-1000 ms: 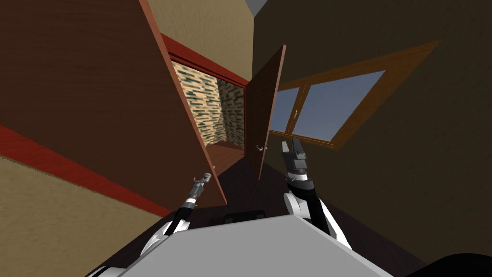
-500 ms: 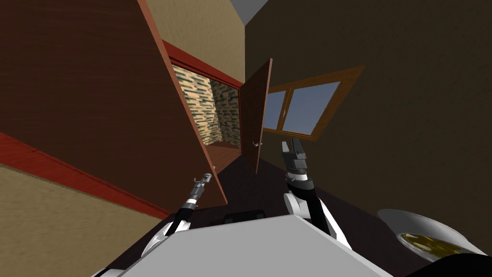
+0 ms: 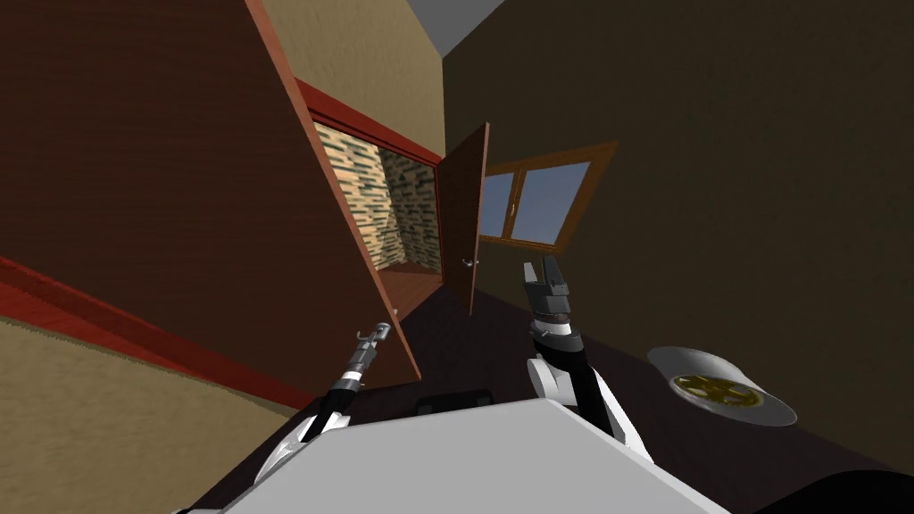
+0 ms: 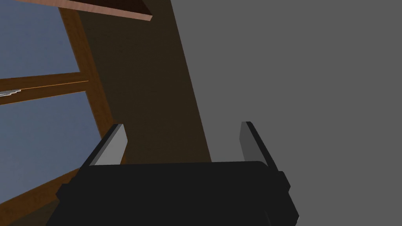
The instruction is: Pull the door open
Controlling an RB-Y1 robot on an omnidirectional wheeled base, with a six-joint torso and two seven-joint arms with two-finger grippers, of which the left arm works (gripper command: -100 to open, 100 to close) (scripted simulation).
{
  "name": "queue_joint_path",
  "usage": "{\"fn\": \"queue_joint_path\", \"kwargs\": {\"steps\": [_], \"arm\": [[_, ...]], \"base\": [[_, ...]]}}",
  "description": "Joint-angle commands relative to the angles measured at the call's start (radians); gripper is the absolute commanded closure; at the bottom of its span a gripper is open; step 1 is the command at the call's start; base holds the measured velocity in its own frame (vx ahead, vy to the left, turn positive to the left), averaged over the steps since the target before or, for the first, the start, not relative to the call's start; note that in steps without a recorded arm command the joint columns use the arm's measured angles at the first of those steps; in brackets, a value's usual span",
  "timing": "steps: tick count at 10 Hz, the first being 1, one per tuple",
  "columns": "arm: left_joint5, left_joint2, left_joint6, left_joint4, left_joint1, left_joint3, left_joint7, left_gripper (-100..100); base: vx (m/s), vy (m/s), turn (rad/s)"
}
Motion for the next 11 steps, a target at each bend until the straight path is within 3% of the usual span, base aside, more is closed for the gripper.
{"fn": "queue_joint_path", "kwargs": {"steps": [1, 6, 9, 11], "arm": [[-0.017, -0.007, 0.004, -0.022, 0.020, 0.011, 0.005, 100], [-0.049, -0.006, 0.004, -0.046, 0.047, 0.054, 0.018, 100], [-0.054, -0.011, 0.000, -0.040, 0.043, 0.055, 0.019, 100], [-0.055, 0.006, -0.035, -0.029, 0.066, 0.048, 0.037, 100]], "base": [[-0.185, 0.051, -0.222], [-0.192, 0.096, -0.199], [-0.140, 0.066, -0.071], [-0.145, 0.000, -0.200]]}}
